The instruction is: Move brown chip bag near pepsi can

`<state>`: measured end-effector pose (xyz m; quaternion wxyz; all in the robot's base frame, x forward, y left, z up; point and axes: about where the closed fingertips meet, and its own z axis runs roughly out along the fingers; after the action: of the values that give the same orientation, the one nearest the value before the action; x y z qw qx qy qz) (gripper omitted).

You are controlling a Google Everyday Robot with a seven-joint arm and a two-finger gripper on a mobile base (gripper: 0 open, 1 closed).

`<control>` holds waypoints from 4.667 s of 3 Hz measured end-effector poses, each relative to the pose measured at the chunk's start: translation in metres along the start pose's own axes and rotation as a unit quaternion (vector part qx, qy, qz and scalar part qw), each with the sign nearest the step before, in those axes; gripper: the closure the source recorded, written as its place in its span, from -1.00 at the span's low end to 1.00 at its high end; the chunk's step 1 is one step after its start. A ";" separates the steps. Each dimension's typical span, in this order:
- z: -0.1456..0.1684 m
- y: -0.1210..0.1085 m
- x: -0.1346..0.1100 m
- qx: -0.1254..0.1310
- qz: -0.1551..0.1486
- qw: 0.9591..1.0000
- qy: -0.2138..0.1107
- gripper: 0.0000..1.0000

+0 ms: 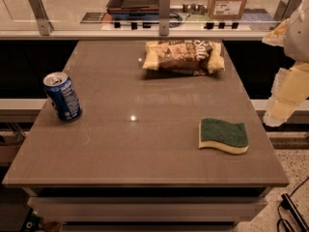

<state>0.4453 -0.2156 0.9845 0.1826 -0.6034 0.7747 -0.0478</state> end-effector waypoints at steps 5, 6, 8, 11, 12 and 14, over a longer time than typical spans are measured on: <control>0.083 -0.130 -0.060 0.061 -0.036 0.994 -0.083 -1.00; 0.108 -0.146 -0.088 0.053 -0.041 0.991 -0.115 -1.00; 0.161 -0.162 -0.137 -0.005 -0.066 0.988 -0.140 -1.00; 0.227 -0.196 -0.157 0.028 -0.103 0.992 -0.067 -1.00; 0.240 -0.212 -0.151 0.041 -0.110 0.992 -0.049 -1.00; 0.251 -0.225 -0.147 0.052 -0.117 0.991 -0.034 -1.00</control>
Offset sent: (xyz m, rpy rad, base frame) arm 0.0988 0.0021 -0.0234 0.0238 -0.0946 0.0328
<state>0.7676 -0.0992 0.8510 0.2331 -0.6806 0.6889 -0.0886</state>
